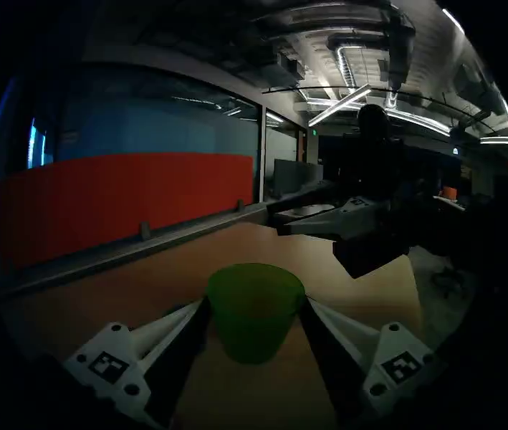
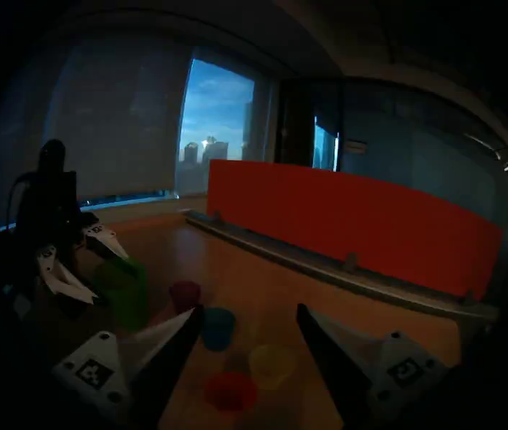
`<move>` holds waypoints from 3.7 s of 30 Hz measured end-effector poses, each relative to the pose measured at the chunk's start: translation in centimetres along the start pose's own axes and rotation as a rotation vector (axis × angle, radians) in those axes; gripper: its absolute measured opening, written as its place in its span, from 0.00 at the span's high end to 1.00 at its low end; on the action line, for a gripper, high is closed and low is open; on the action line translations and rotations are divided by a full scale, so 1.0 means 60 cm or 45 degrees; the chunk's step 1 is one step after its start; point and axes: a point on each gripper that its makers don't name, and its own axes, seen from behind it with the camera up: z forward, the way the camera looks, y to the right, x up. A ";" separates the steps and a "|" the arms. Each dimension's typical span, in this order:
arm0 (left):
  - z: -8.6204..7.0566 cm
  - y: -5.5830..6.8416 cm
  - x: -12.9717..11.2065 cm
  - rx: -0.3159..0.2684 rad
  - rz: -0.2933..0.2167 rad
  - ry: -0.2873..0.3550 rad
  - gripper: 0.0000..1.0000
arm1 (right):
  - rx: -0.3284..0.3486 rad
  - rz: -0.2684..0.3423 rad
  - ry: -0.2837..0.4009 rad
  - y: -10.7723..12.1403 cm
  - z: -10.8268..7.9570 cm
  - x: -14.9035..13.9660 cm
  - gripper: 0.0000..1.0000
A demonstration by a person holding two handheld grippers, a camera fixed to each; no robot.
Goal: Pour water
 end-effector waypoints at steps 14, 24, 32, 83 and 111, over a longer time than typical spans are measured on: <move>-0.067 -0.065 0.002 0.125 0.000 -0.009 0.14 | 0.069 -0.006 -0.063 -0.017 0.036 -0.006 0.05; -0.119 -0.108 0.005 0.215 0.008 -0.010 0.14 | 0.112 -0.037 -0.102 -0.035 0.063 -0.008 0.05; -0.150 -0.128 0.007 0.265 0.009 0.014 0.14 | 0.146 -0.063 -0.156 -0.047 0.082 -0.015 0.05; -0.220 -0.194 0.001 0.363 -0.033 0.095 0.14 | 0.341 -0.119 -0.790 -0.108 0.203 -0.157 0.06; -0.219 -0.213 -0.017 0.363 -0.057 0.085 0.14 | 0.304 -0.074 -0.963 -0.083 0.232 -0.198 0.07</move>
